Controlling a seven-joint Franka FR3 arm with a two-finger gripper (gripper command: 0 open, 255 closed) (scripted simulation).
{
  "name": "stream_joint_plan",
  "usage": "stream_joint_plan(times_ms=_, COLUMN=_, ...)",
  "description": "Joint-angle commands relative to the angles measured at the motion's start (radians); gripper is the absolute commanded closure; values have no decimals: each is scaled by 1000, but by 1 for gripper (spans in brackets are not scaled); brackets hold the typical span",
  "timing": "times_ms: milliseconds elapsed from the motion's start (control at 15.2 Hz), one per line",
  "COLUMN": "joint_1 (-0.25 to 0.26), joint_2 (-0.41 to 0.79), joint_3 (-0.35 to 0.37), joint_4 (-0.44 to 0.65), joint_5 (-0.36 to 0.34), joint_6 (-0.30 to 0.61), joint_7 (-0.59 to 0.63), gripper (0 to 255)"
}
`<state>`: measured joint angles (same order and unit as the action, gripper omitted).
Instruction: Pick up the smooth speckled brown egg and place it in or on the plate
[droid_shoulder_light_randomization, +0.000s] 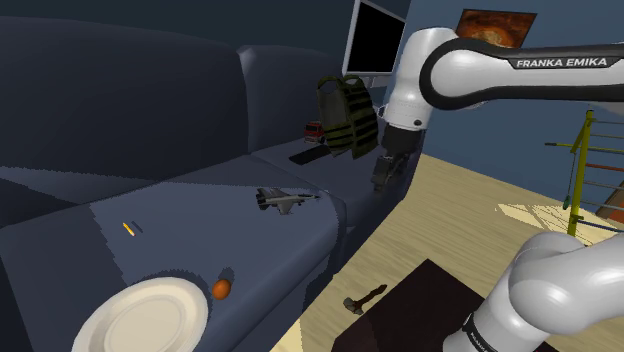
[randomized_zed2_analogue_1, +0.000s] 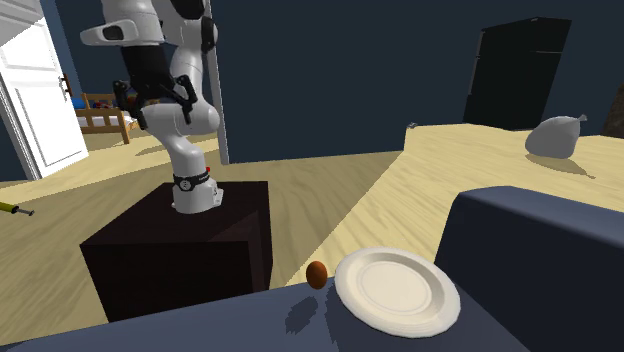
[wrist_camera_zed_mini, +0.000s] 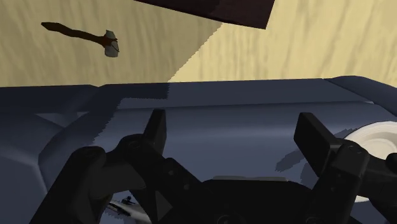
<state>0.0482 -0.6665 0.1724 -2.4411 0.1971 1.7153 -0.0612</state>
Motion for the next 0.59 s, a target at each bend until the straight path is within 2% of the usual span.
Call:
stream_joint_plan(times_ms=0, joint_1=13, joint_2=42, joint_3=35, joint_4=-16, joint_5=24, joint_6=74, joint_7=25, gripper=0)
stream_joint_plan(times_ms=528, joint_1=50, joint_2=253, joint_3=167, joint_4=-9, joint_5=76, joint_6=333, joint_7=120, gripper=0)
